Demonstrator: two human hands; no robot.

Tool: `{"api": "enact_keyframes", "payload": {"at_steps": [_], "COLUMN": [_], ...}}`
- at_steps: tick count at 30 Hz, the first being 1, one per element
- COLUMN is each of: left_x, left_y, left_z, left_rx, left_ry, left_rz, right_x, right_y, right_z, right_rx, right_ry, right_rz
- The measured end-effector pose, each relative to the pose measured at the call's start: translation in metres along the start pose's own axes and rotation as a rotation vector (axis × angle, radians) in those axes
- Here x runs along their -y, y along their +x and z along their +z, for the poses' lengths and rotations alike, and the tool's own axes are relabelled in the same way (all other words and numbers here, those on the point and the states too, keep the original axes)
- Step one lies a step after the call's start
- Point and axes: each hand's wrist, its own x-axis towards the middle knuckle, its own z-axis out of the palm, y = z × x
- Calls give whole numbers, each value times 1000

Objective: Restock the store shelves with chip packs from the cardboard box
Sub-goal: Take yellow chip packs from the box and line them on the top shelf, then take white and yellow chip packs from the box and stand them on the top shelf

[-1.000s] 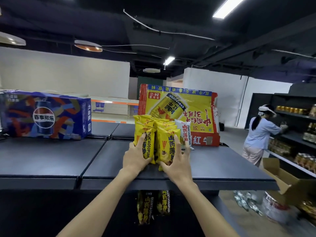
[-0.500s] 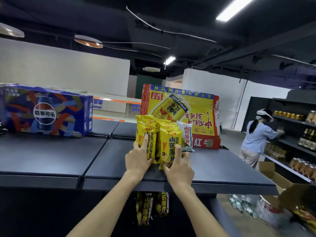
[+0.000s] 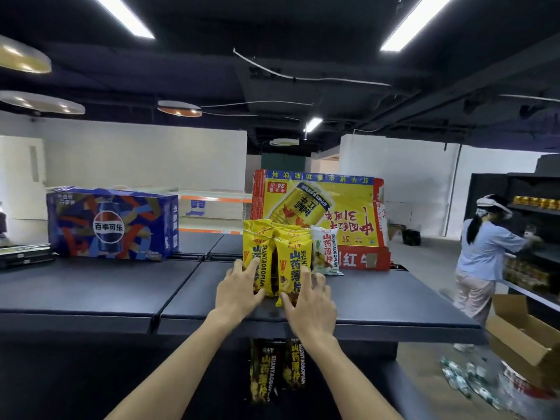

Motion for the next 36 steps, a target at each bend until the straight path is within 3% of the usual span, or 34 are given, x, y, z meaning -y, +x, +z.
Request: {"api": "enact_keyframes", "payload": {"at_steps": [10, 20, 26, 30, 36], "left_x": [-101, -286, -364, -380, -362], "left_y": [-11, -67, -118, -164, -231], "left_z": [-24, 42, 97, 159, 264], "left_rx": [-63, -35, -35, 124, 510], "left_ry": [-21, -207, -256, -280, -287], "left_rz": [197, 508, 525, 588, 602], "right_x": [-80, -243, -349, -397, -431], "right_y": [6, -33, -90, -145, -233], "right_z": [-72, -138, -142, -115, -53], "right_rx": [31, 38, 64, 143, 358], "right_ry": [-22, -120, -213, -231, -254], "right_rz": [-1, 167, 339, 447, 595]}}
